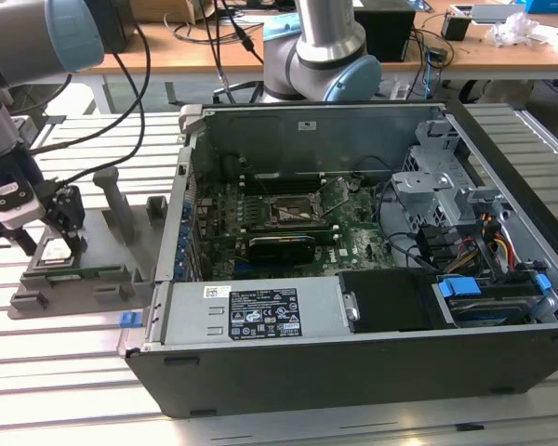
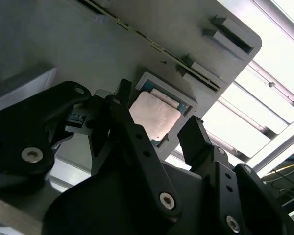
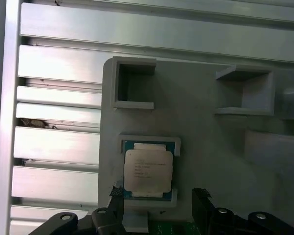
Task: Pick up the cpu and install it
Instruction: 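Pick up the cpu and move it towards the insertion slot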
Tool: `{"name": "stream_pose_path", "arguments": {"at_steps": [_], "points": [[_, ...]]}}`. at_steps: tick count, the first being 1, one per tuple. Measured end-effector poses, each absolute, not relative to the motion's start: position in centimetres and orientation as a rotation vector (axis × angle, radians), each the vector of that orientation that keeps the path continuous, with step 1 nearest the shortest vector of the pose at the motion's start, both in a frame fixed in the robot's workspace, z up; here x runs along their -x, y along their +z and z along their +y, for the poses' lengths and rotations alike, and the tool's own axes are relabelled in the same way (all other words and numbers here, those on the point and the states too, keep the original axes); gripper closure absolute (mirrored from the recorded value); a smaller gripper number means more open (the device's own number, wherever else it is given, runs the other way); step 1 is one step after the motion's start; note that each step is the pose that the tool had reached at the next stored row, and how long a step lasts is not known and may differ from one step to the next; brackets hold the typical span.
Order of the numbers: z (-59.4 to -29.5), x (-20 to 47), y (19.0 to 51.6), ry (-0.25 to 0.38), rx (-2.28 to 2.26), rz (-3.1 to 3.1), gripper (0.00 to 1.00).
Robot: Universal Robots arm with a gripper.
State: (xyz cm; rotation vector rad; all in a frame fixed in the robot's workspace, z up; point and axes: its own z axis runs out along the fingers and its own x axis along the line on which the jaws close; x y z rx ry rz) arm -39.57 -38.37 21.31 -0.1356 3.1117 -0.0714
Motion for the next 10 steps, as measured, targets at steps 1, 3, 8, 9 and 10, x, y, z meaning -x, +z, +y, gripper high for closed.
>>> {"name": "stream_pose_path", "arguments": {"at_steps": [1, 3, 8, 9, 10], "points": [[-38.37, 39.57, 21.2, -0.071, 0.136, 3.112, 0.34], [-38.36, 39.59, 20.95, -0.071, 0.135, 3.112, 0.34], [-37.65, 39.78, 20.49, -0.071, 0.136, 3.112, 0.34], [-37.51, 39.81, 20.43, -0.071, 0.136, 3.112, 0.34], [-37.39, 39.85, 20.35, -0.071, 0.136, 3.111, 0.34]]}}
